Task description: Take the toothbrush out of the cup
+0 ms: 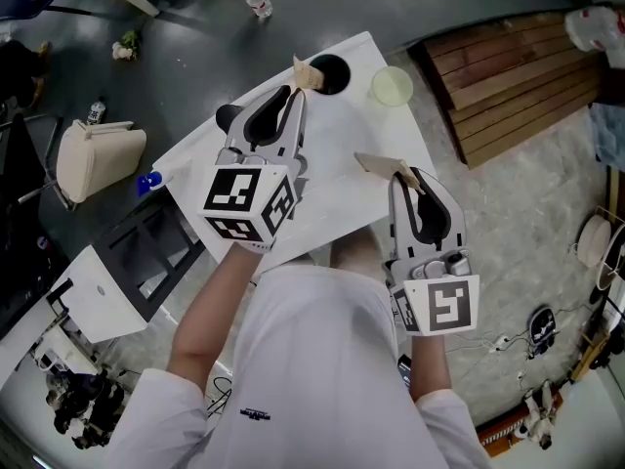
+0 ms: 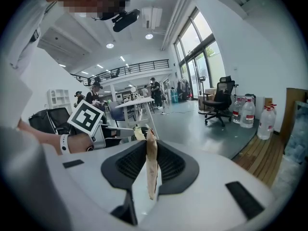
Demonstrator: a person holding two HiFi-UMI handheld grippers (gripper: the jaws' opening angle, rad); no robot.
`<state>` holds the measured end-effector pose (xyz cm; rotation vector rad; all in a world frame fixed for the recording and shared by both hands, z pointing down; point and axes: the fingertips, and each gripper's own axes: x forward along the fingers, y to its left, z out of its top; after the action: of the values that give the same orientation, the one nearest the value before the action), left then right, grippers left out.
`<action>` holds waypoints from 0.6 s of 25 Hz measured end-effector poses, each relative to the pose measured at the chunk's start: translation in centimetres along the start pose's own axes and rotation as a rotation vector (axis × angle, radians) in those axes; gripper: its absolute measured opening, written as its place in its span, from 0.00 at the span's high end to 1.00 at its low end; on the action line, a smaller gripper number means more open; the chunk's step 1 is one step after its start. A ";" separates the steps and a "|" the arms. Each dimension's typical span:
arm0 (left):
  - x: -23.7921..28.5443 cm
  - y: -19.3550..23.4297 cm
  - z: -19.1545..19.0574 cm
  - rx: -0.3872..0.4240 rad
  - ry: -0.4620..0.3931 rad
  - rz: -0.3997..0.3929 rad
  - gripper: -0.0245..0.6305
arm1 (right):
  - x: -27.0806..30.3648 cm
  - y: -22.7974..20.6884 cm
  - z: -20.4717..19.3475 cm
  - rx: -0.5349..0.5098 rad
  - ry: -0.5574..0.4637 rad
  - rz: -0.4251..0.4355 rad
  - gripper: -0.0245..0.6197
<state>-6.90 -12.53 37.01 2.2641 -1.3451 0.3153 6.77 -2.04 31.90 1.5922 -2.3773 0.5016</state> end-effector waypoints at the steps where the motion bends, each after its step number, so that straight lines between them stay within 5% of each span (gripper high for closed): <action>1: -0.5 -0.1 0.1 0.002 -0.005 -0.001 0.87 | -0.2 0.2 0.1 -0.003 -0.004 0.001 0.87; 15: -9.0 -2.8 2.1 0.018 -0.077 -0.027 0.91 | -4.3 3.2 2.2 -0.064 -0.071 0.005 0.87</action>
<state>-8.95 -5.68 30.56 2.3289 -1.3540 0.2341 5.48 1.82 27.73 1.6019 -2.4241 0.3723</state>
